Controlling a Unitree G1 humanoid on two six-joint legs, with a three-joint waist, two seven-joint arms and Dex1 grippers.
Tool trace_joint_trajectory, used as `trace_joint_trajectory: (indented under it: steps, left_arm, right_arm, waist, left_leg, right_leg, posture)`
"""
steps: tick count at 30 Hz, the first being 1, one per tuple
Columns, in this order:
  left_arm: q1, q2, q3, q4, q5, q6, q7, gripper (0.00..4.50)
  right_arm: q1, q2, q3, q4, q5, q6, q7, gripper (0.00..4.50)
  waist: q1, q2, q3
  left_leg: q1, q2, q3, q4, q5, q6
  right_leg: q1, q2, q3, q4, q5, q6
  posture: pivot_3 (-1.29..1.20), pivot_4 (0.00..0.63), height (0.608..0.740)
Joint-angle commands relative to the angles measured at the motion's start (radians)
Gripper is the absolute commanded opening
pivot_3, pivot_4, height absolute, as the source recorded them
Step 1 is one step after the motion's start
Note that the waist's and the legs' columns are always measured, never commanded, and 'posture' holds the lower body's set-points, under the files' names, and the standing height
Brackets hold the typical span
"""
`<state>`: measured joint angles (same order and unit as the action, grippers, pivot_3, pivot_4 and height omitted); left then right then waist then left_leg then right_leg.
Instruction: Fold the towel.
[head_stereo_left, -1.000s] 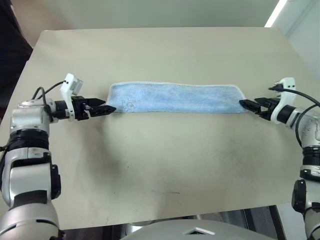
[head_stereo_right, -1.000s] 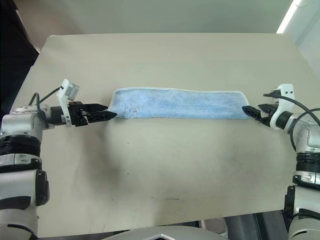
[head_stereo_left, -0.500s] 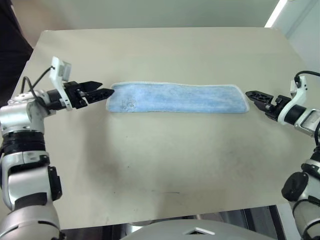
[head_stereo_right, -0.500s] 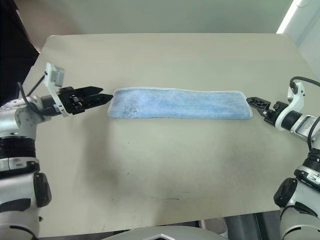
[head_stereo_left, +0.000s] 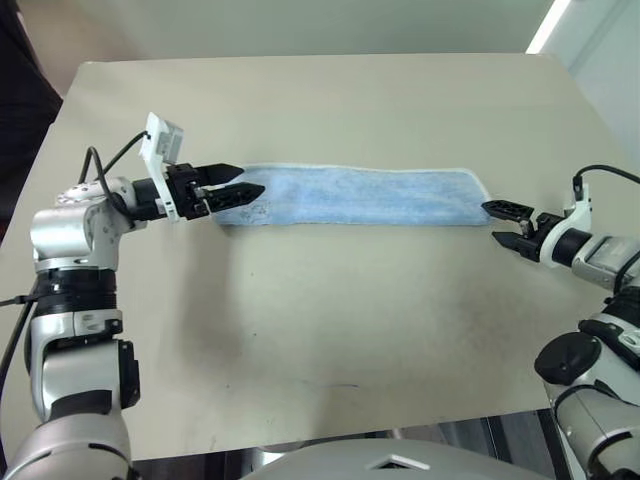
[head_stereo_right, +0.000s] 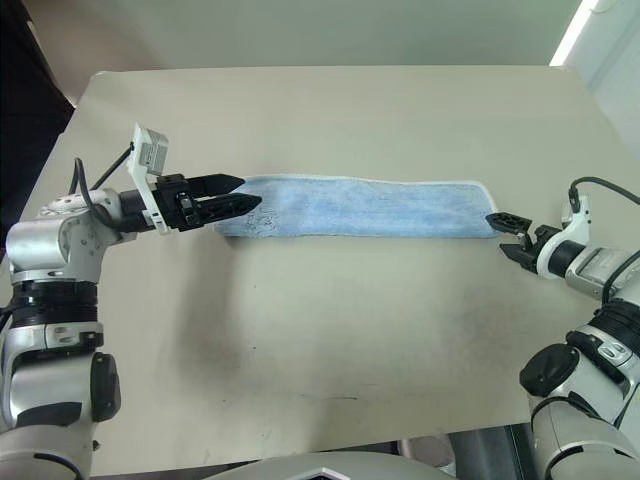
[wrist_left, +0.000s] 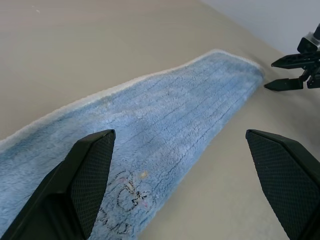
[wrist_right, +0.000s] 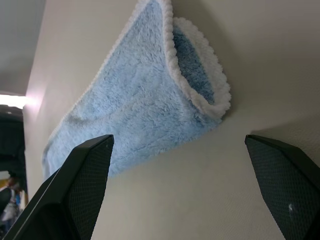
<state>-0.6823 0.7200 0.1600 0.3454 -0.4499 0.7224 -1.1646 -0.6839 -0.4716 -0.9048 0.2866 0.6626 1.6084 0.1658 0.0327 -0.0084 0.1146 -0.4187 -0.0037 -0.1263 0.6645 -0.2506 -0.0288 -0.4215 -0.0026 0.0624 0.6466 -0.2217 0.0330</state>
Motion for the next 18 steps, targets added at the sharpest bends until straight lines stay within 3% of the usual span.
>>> trace_joint_trajectory:
  steps: [1,9,18]
  left_arm:
    - [0.001,0.003,0.006,-0.043,-0.025,0.007,0.006,4.5]
    - [-0.002,-0.017,-0.008,-0.061,-0.034,0.016,0.023,4.5]
    - [-0.005,-0.019,-0.012,-0.072,-0.048,0.019,0.036,4.5]
  right_arm:
    - [-0.015,0.01,-0.054,-0.001,0.017,0.006,-0.047,4.46]
    - [-0.078,0.102,-0.087,0.056,-0.016,-0.058,-0.064,4.46]
    - [-0.139,0.114,-0.025,0.183,-0.022,-0.219,-0.051,4.46]
  waist:
    - [0.0,0.0,0.0]
    - [-0.015,0.0,0.0]
    - [-0.026,0.0,0.0]
  left_leg:
    - [0.0,0.0,0.0,0.0,0.0,0.0]
    - [0.001,0.0,0.0,0.001,0.0,0.0]
    - [0.002,0.001,0.0,0.001,0.001,-0.001]
  right_leg:
    - [0.0,0.0,0.0,0.0,0.0,0.0]
    - [0.0,0.0,0.0,0.001,0.001,0.0]
    - [0.0,0.002,0.002,0.002,0.002,-0.001]
  posture:
    - [0.0,0.15,0.74]
    - [0.0,0.15,0.74]
    - [0.0,0.15,0.74]
